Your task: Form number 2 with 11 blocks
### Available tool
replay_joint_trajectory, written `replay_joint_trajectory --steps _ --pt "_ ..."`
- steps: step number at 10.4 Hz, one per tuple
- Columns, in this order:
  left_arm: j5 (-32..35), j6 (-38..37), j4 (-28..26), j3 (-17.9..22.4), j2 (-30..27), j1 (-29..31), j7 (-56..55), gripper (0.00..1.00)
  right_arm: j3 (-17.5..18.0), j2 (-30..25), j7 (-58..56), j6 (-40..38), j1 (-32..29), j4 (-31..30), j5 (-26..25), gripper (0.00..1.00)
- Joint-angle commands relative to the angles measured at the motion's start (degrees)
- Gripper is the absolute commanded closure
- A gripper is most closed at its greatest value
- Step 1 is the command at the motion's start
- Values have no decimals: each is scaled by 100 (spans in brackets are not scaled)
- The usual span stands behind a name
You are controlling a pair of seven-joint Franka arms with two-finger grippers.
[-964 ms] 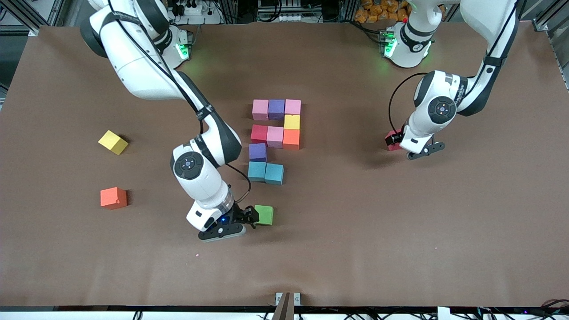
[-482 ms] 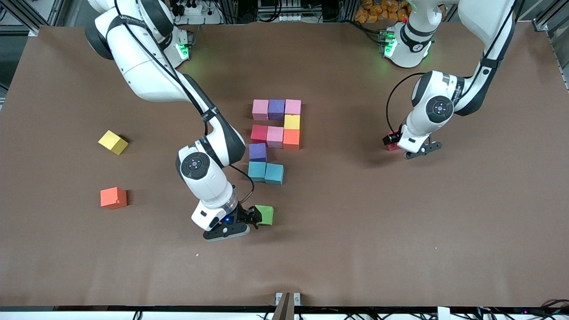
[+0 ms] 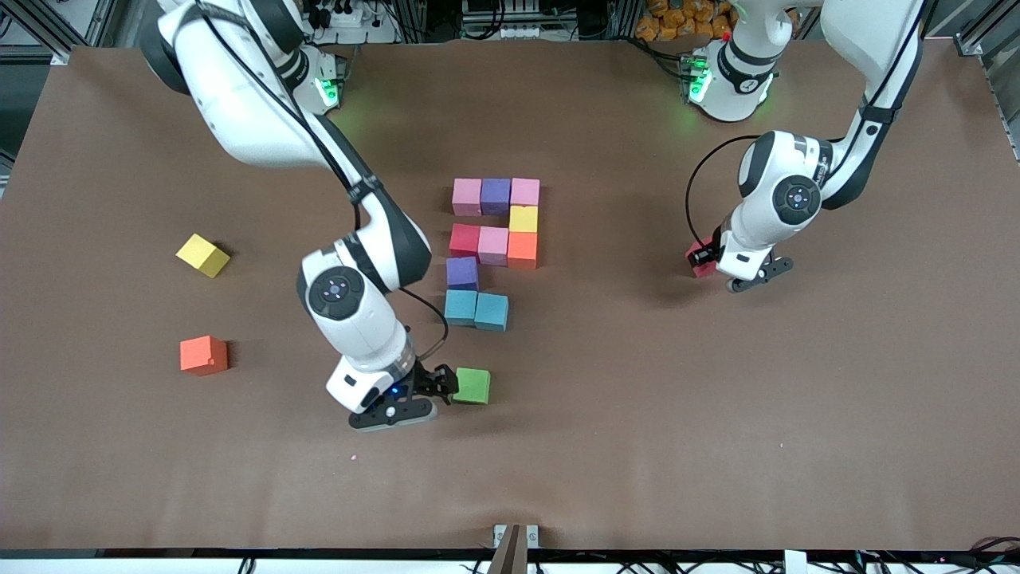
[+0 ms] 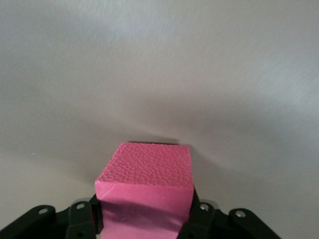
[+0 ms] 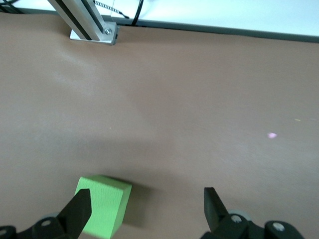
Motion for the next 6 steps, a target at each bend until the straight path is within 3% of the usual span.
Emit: replay_joint_trajectory --steps 1,3,5,6 --pt "-144 -362 644 -37 222 -236 -923 84 201 -1539 27 -173 -376 -1648 43 0" --pt "-144 -1264 1809 -37 791 -587 -2212 83 640 -2752 -43 -751 -1130 -2557 43 0" --pt "-153 -1970 3067 -37 1520 -851 -3261 83 651 -3405 -516 -1874 -1702 -2569 51 0" --pt "-162 -2060 3482 -37 1768 -974 -3666 83 651 -3678 -535 -1992 -1975 -2586 60 0"
